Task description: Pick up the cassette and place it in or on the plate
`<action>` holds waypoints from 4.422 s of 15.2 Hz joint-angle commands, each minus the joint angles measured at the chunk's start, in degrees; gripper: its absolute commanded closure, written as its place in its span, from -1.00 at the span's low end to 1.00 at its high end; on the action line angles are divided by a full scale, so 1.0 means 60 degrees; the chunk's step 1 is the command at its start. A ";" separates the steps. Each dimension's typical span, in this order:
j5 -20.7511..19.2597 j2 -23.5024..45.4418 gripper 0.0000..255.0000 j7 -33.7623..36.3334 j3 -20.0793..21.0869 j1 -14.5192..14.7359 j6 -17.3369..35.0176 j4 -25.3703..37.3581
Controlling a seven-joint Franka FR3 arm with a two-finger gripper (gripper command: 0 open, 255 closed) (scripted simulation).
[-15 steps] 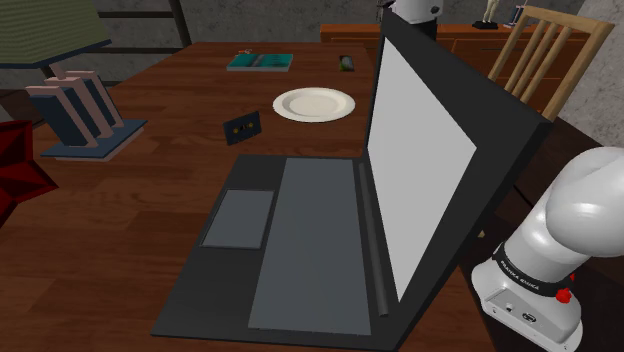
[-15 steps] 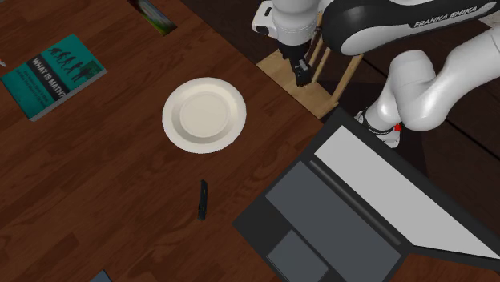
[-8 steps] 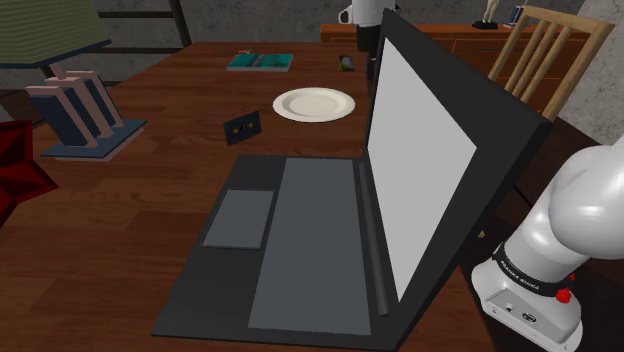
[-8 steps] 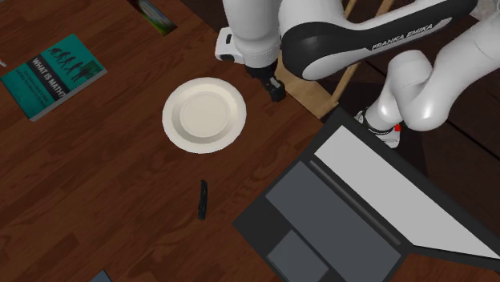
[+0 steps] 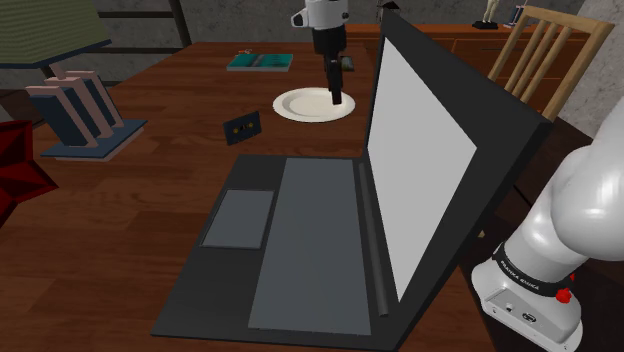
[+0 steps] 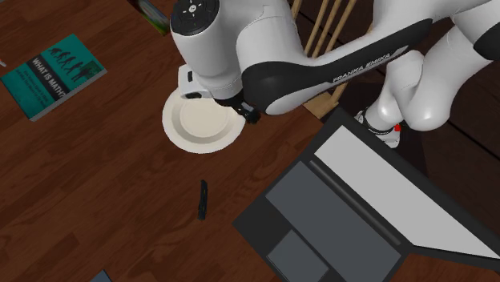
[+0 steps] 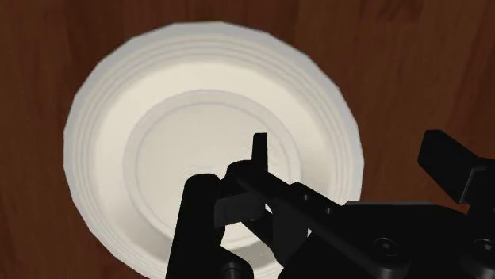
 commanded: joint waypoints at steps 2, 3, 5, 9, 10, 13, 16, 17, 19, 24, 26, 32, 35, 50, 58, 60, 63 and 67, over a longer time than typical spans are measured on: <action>-0.0020 0.0852 -1.00 -0.0517 0.0252 0.0248 -0.0115 0.1064; -0.0036 0.1122 -1.00 -0.0684 0.0335 0.0331 -0.0156 0.1404; -0.0082 0.1661 -1.00 -0.1012 0.0507 0.0502 -0.0258 0.2102; -0.0225 0.2741 -1.00 -0.1645 0.0858 0.0890 -0.0545 0.3576; -0.0272 0.3014 -1.00 -0.1801 0.0945 0.0999 -0.0634 0.3964; -0.0435 0.3850 -1.00 -0.2267 0.1198 0.1364 -0.0952 0.5192; -0.0633 0.4735 -1.00 -0.2742 0.1433 0.1799 -0.1359 0.6558; -0.0707 0.5049 -1.00 -0.2906 0.1506 0.1964 -0.1521 0.7060; -0.0743 0.5198 -1.00 -0.3020 0.1550 0.2060 -0.1463 0.7170; -0.0692 0.4884 -1.00 -0.2988 0.1569 0.1917 -0.0619 0.6007; -0.0682 0.4816 -1.00 -0.2980 0.1570 0.1882 -0.0376 0.5695; -0.0680 0.4816 -1.00 -0.2981 0.1566 0.1885 -0.0375 0.5695; -0.0699 0.4925 1.00 -0.2965 0.1568 0.1932 -0.0506 0.5931; -0.0729 0.5118 1.00 -0.3033 0.1552 0.2036 -0.1470 0.7097; -0.0904 0.6083 1.00 -0.3141 0.1477 0.2402 -0.3198 0.9809; -0.0979 0.6556 1.00 -0.3197 0.1425 0.2564 -0.3761 1.0857; -0.0736 0.5067 1.00 -0.3613 0.1494 0.1683 -0.2698 0.8304; -0.0509 0.4040 1.00 -0.4338 0.1374 0.0848 -0.2059 0.6674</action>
